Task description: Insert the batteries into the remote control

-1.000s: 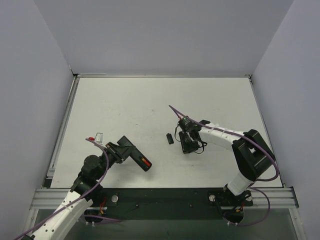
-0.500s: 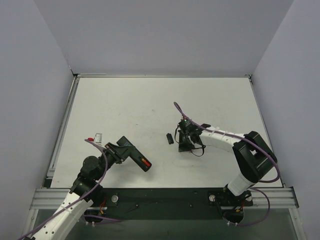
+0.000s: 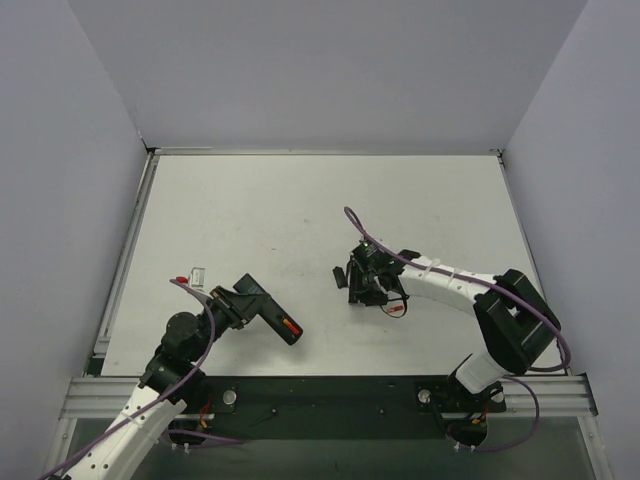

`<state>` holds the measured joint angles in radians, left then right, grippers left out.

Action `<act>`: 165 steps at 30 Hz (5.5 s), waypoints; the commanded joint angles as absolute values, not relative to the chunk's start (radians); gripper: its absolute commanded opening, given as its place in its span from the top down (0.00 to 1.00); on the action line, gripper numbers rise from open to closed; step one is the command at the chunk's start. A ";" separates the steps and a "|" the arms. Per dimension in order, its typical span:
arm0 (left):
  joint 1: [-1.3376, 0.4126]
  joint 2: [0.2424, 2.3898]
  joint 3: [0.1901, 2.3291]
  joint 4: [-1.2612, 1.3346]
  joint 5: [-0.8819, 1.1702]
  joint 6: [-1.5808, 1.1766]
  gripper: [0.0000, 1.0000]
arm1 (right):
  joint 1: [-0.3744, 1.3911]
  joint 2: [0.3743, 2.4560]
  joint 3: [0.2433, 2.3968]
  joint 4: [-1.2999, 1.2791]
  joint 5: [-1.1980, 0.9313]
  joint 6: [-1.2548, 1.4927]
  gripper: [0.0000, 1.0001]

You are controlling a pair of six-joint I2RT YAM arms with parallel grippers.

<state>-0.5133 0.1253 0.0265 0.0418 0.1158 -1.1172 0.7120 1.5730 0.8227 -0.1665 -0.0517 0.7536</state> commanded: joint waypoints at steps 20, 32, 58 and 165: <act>-0.508 0.140 0.086 0.087 0.158 -1.057 1.00 | 0.716 1.531 0.899 -0.686 0.008 -0.409 0.43; -0.506 0.150 0.069 0.118 0.164 -1.065 1.00 | 0.721 1.667 0.888 -0.603 0.040 -0.440 0.50; -0.506 0.147 0.058 0.114 0.169 -1.092 1.00 | 0.663 1.813 1.043 -0.589 -0.136 -0.308 0.77; -0.508 0.210 0.009 0.410 0.124 -1.252 1.00 | 1.198 1.345 1.043 0.054 -0.074 0.249 1.00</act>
<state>-0.5133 0.2241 0.0269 0.3168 0.1337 -1.2266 1.1915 1.3579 1.0542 0.0242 -0.1257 0.2771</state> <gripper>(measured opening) 0.298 0.087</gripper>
